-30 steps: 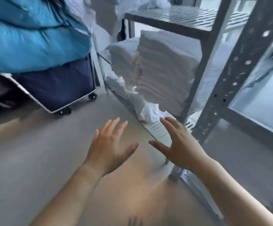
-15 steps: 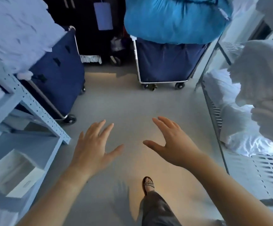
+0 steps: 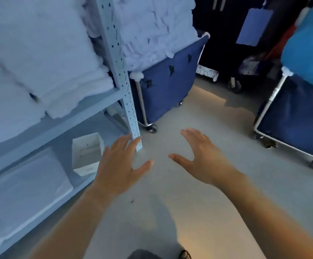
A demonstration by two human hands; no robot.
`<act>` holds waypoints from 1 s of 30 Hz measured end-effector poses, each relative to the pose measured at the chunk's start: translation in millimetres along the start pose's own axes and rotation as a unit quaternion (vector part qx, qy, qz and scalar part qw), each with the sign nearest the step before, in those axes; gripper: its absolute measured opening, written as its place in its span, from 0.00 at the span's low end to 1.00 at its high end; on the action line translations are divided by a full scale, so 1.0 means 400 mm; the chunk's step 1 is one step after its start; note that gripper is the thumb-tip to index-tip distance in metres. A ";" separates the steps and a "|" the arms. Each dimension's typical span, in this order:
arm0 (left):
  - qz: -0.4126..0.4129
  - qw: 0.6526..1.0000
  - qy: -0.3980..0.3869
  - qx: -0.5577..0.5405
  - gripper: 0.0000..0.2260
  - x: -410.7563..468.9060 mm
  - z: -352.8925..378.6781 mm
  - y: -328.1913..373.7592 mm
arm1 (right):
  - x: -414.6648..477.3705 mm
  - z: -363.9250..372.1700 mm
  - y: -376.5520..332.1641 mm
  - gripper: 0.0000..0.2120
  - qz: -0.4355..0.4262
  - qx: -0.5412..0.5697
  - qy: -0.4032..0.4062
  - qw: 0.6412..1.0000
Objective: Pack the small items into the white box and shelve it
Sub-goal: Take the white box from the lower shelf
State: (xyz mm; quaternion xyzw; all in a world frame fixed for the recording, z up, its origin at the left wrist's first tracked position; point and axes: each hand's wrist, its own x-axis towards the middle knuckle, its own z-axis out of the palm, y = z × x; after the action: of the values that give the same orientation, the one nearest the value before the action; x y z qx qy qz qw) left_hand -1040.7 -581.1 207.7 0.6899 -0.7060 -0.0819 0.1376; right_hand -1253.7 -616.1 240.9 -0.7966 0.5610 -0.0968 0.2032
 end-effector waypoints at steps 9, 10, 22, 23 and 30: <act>-0.159 0.985 0.036 0.050 0.37 0.076 -0.068 -0.351 | 0.350 0.127 -0.222 0.36 -0.138 0.027 -0.084 0.987; -0.165 0.984 0.037 0.052 0.38 0.093 -0.076 -0.389 | 0.385 0.140 -0.244 0.36 -0.146 0.027 -0.090 0.985; -0.222 0.974 0.019 0.046 0.35 0.253 -0.082 -0.730 | 0.713 0.336 -0.452 0.34 -0.205 -0.012 -0.199 0.958; -0.230 0.972 0.023 0.046 0.35 0.266 -0.071 -0.753 | 0.739 0.358 -0.457 0.34 -0.204 -0.011 -0.211 0.956; -0.310 0.948 0.048 0.047 0.34 0.334 0.095 -0.918 | 0.909 0.580 -0.452 0.33 -0.228 -0.016 -0.255 0.940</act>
State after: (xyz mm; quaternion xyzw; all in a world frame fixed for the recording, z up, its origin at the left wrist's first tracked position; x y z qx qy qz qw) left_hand -704.3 -729.7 70.4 0.8837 -0.4525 -0.0538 0.1066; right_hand -882.7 -853.2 83.7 -0.9044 0.2950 0.0741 0.2992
